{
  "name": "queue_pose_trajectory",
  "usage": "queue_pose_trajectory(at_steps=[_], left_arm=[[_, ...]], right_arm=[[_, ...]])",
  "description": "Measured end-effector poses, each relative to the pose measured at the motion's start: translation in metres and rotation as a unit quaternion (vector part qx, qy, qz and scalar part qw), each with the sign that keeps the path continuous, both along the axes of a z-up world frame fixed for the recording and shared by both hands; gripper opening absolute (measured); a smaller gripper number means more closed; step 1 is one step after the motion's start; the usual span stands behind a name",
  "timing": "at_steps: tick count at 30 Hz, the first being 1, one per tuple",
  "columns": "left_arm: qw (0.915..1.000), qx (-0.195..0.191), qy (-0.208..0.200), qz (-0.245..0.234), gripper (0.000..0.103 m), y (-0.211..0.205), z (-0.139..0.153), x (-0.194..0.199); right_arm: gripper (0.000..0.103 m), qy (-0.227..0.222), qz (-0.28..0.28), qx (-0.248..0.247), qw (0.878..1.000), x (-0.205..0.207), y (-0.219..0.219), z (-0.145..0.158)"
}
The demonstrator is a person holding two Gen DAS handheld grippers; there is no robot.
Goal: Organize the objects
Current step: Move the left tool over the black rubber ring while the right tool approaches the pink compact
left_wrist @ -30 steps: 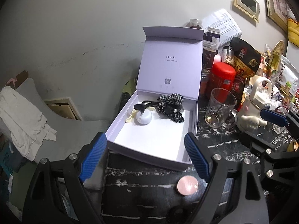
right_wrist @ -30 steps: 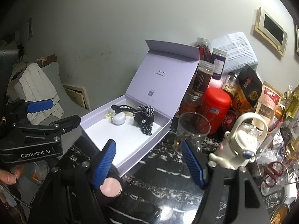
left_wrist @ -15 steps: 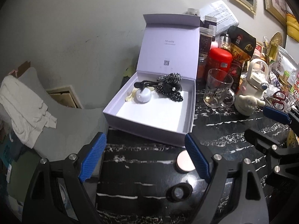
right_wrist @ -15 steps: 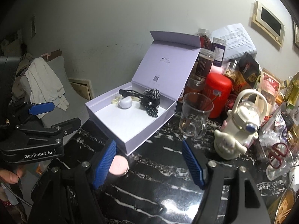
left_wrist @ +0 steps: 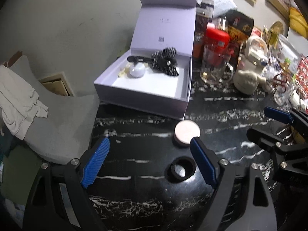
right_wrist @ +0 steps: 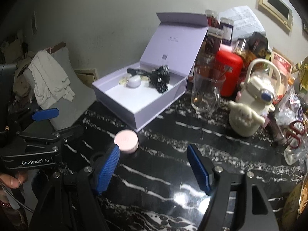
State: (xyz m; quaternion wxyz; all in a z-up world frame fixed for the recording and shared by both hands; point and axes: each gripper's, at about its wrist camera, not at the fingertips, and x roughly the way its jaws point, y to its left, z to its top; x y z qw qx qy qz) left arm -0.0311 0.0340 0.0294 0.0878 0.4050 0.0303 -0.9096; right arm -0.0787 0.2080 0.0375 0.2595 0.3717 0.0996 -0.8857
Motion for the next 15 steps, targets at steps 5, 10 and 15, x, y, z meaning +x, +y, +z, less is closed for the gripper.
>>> queue_pose_trajectory(at_steps=[5, 10, 15], left_arm=[[0.9998, 0.009, -0.012, -0.008, 0.085, 0.005, -0.014, 0.005], [0.9993, 0.017, -0.017, -0.027, 0.085, 0.013, -0.022, 0.01], [0.9983, 0.026, -0.027, -0.044, 0.085, 0.021, -0.032, 0.009]], right_arm=[[0.073, -0.014, 0.002, 0.001, 1.0, 0.004, 0.004, -0.014], [0.073, -0.023, 0.009, 0.005, 1.0, 0.006, 0.006, -0.025], [0.073, -0.038, 0.015, 0.01, 0.999, 0.007, 0.007, -0.037]])
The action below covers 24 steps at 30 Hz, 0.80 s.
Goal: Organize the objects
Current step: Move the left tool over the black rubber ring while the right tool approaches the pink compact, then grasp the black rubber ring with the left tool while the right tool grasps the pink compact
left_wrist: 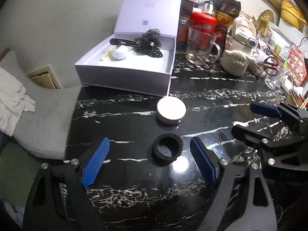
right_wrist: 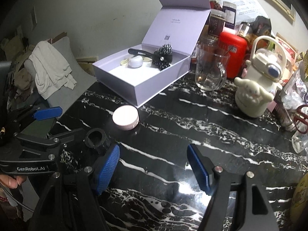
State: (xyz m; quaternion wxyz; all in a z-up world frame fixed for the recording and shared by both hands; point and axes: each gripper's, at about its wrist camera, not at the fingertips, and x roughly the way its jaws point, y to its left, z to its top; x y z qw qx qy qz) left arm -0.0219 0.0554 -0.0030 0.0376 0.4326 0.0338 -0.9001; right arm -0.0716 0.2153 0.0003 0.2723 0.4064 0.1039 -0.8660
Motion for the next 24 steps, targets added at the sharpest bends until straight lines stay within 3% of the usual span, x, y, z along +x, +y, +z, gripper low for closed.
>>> queue_pose_trajectory(at_steps=[9, 20, 23, 24], left_arm=[[0.9992, -0.015, -0.024, -0.03, 0.085, 0.014, -0.026, -0.011], [0.9982, 0.027, -0.035, -0.041, 0.084, 0.005, -0.041, -0.011], [0.9979, 0.036, -0.033, -0.043, 0.078, 0.002, -0.044, -0.011], [0.9977, 0.04, -0.032, -0.044, 0.071, 0.0, -0.045, -0.011]], right_arm=[[0.073, -0.024, -0.008, 0.005, 1.0, -0.008, 0.005, -0.016], [0.074, -0.041, 0.002, 0.001, 0.999, -0.017, -0.002, -0.024], [0.073, -0.046, 0.007, 0.002, 0.999, -0.019, -0.007, -0.027], [0.073, -0.048, 0.008, 0.004, 0.999, -0.02, -0.009, -0.028]])
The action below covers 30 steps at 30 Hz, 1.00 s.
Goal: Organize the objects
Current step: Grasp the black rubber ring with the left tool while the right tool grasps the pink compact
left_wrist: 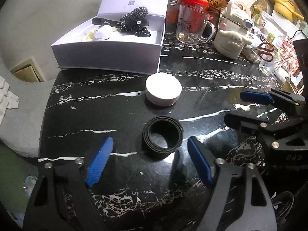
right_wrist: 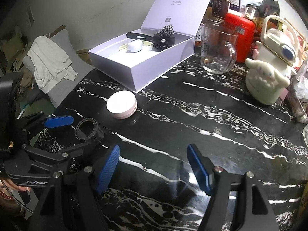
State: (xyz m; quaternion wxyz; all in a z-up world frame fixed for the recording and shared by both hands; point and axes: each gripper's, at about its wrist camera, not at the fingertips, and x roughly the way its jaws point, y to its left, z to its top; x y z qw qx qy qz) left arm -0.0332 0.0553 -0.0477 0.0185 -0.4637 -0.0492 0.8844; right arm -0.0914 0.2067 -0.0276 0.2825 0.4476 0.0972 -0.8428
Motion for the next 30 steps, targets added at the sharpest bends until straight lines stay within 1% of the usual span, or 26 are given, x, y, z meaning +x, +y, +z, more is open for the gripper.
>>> queue_pose_trajectory(at_steps=[1, 3, 4, 7, 8, 16, 21, 26, 30], left_arm=[[1.0, 0.006, -0.001, -0.002, 0.067, -0.002, -0.001, -0.001], [0.9997, 0.023, -0.004, -0.003, 0.066, -0.007, -0.003, -0.003], [0.9996, 0.026, -0.004, -0.003, 0.063, -0.008, -0.004, -0.004], [0.9999, 0.016, 0.0, -0.004, 0.056, -0.012, -0.004, -0.007], [0.9999, 0.011, 0.002, -0.003, 0.055, -0.015, -0.004, -0.008], [0.9993, 0.01, 0.013, 0.033, 0.055, -0.048, -0.005, -0.016], [0.9979, 0.01, 0.019, 0.061, 0.055, -0.071, -0.006, -0.022], [0.9973, 0.024, 0.022, 0.066, 0.055, -0.08, -0.006, -0.026], [0.9975, 0.026, 0.016, 0.063, 0.056, -0.08, -0.005, -0.024]], right_arm=[[0.073, -0.001, 0.002, 0.001, 1.0, -0.001, -0.002, -0.001], [0.073, -0.005, 0.006, 0.003, 1.0, -0.002, -0.006, -0.003], [0.073, -0.007, 0.007, 0.003, 1.0, -0.003, -0.008, -0.004], [0.073, -0.009, 0.014, 0.003, 1.0, -0.005, -0.015, -0.005], [0.073, -0.01, 0.015, 0.003, 1.0, -0.006, -0.017, -0.005], [0.073, -0.025, 0.032, 0.006, 0.999, -0.02, -0.041, -0.013], [0.073, -0.018, 0.046, 0.006, 0.999, -0.031, -0.061, -0.013], [0.073, -0.012, 0.055, 0.01, 0.998, -0.044, -0.078, -0.016], [0.073, -0.009, 0.057, 0.012, 0.998, -0.051, -0.087, -0.02]])
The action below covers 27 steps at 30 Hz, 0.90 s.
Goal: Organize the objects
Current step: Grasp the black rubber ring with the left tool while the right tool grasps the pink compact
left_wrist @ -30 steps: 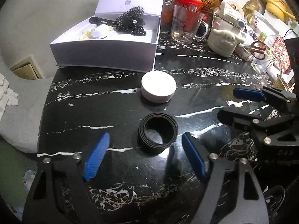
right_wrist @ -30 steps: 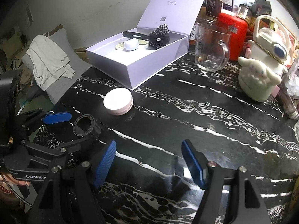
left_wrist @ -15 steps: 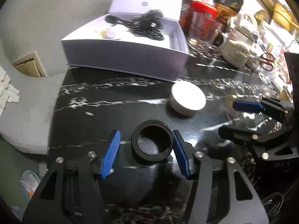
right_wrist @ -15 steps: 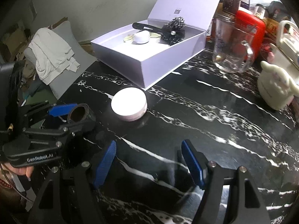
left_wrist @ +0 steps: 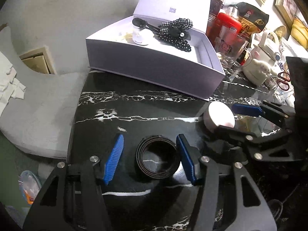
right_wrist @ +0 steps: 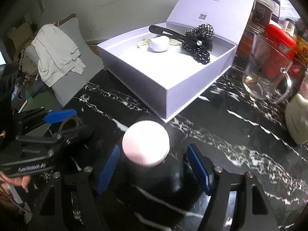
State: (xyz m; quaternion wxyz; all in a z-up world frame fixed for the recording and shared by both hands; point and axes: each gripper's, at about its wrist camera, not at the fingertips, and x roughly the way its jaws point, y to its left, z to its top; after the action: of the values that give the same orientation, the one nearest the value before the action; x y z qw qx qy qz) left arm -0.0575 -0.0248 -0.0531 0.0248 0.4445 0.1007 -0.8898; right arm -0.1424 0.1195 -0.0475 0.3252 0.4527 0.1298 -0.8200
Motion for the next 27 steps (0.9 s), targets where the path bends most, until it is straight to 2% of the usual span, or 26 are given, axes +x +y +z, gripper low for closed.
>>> queue_pose_trajectory(at_steps=[3, 6, 8, 9, 10, 19, 27], left_arm=[[1.0, 0.002, 0.005, 0.004, 0.056, 0.0, -0.001, 0.004], [1.0, -0.004, 0.008, 0.0, 0.056, 0.002, -0.001, 0.005], [1.0, -0.002, 0.007, -0.004, 0.054, 0.004, -0.001, 0.006], [0.9999, 0.001, 0.008, -0.006, 0.044, 0.004, 0.0, 0.006], [0.9999, 0.004, 0.009, -0.008, 0.04, 0.005, 0.0, 0.006], [0.9997, -0.008, 0.005, -0.021, 0.04, 0.021, 0.001, 0.014], [0.9978, -0.003, 0.008, -0.066, 0.04, 0.051, 0.002, 0.02]], right_arm=[[0.065, -0.001, 0.003, -0.004, 1.0, -0.001, -0.003, -0.004], [0.052, 0.006, 0.008, 0.001, 1.0, 0.002, -0.004, -0.005], [0.052, 0.009, 0.012, 0.007, 1.0, 0.005, -0.004, -0.004], [0.052, 0.012, 0.015, 0.007, 1.0, 0.008, -0.003, -0.003], [0.052, 0.014, 0.016, 0.007, 1.0, 0.01, -0.002, -0.002], [0.052, 0.025, 0.008, 0.013, 1.0, 0.031, 0.022, 0.004], [0.052, 0.031, -0.002, 0.017, 0.999, 0.048, 0.045, 0.007]])
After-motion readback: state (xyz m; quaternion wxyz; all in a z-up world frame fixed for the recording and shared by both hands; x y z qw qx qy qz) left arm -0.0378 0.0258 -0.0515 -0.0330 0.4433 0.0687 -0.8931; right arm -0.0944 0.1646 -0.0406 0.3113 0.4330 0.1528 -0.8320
